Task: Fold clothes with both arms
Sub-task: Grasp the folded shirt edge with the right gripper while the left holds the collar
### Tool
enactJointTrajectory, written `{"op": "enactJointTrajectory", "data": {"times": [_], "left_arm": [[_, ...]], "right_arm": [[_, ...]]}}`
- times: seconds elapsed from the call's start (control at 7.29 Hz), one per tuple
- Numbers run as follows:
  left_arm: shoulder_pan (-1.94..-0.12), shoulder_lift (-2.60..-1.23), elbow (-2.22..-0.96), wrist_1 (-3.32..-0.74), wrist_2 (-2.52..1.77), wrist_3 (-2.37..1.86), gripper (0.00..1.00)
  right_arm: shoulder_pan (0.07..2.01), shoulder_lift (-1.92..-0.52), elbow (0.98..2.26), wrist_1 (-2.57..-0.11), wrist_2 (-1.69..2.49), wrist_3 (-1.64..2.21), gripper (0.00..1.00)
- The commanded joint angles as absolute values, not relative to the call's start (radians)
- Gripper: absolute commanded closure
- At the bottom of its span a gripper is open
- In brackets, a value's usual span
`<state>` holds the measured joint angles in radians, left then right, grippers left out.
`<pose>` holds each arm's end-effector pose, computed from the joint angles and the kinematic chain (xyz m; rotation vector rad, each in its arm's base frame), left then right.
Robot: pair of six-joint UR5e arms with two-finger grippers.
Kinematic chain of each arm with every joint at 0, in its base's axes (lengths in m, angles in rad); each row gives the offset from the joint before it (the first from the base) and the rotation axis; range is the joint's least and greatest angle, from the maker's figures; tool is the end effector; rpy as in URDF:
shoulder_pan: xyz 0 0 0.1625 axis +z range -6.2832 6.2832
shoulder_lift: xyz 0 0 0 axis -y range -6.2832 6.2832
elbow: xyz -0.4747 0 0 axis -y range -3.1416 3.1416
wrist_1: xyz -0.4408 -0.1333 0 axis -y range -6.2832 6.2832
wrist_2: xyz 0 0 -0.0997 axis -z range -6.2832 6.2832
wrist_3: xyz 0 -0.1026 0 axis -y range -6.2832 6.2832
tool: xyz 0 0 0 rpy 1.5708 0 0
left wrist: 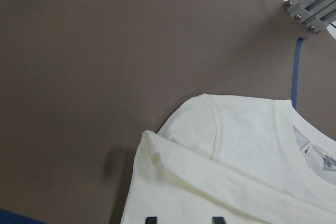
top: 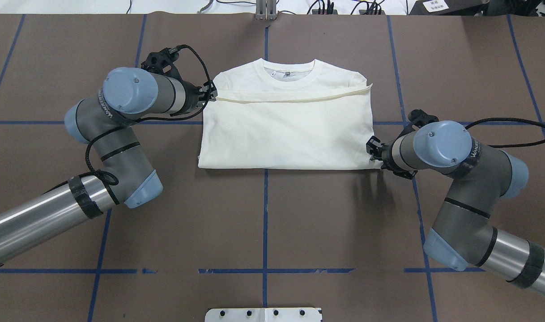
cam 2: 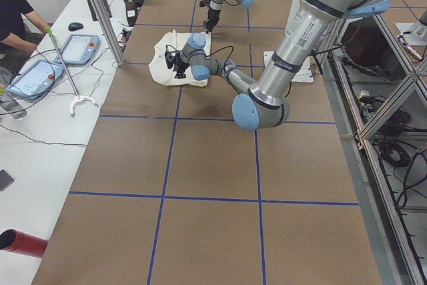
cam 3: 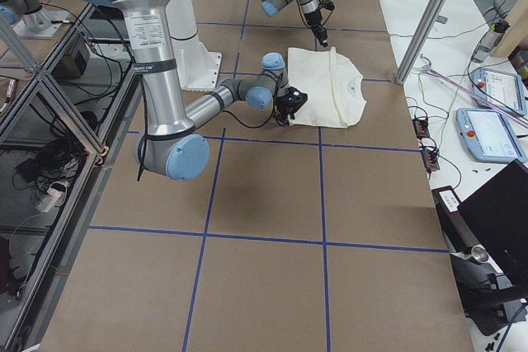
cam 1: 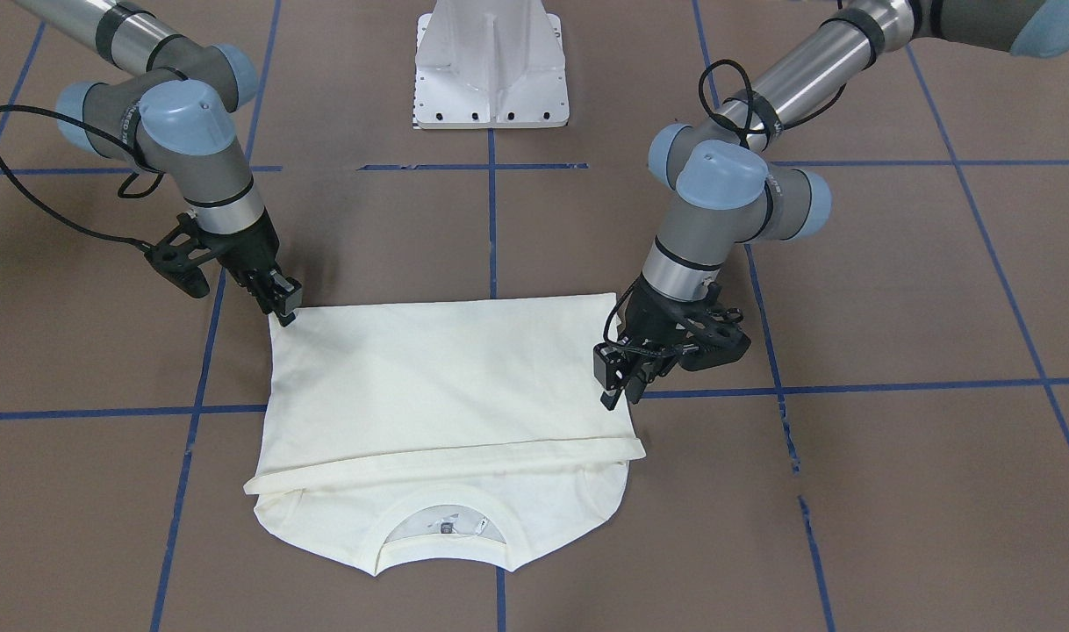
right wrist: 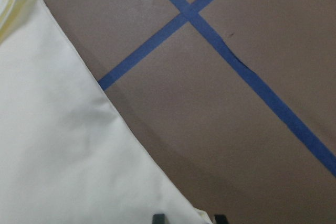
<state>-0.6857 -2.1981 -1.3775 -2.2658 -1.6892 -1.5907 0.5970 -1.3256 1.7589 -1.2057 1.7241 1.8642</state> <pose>0.5527 -0.6088 0.3149 0.2728 1.1167 -0.5609 -0.4776 -0.4669 0.4373 -0.0235 -0.8318 0.7790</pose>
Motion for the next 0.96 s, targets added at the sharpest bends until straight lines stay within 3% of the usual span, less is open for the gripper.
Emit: {"op": "enactJointTrajectory", "data": {"times": [0.0, 0.27, 0.55, 0.82], "left_arm": [[-0.686, -2.197, -1.378, -2.264, -1.686, -1.591, 0.54], [-0.681, -2.197, -1.378, -2.263, -1.687, -1.592, 0.54], [-0.675, -2.2, -1.394, -2.264, -1.697, -1.621, 0.53], [-0.621, -2.181, -1.497, -2.264, -1.759, -1.651, 0.49]], "right_arm": [[0.598, -1.319, 1.759, -1.206, 1.72, 1.893, 1.0], [0.603, -1.339, 1.801, -1.204, 1.73, 1.902, 1.0], [0.585, -1.534, 2.065, -1.207, 1.835, 1.925, 1.0], [0.421, -1.687, 2.245, -1.209, 1.949, 1.968, 1.0]]}}
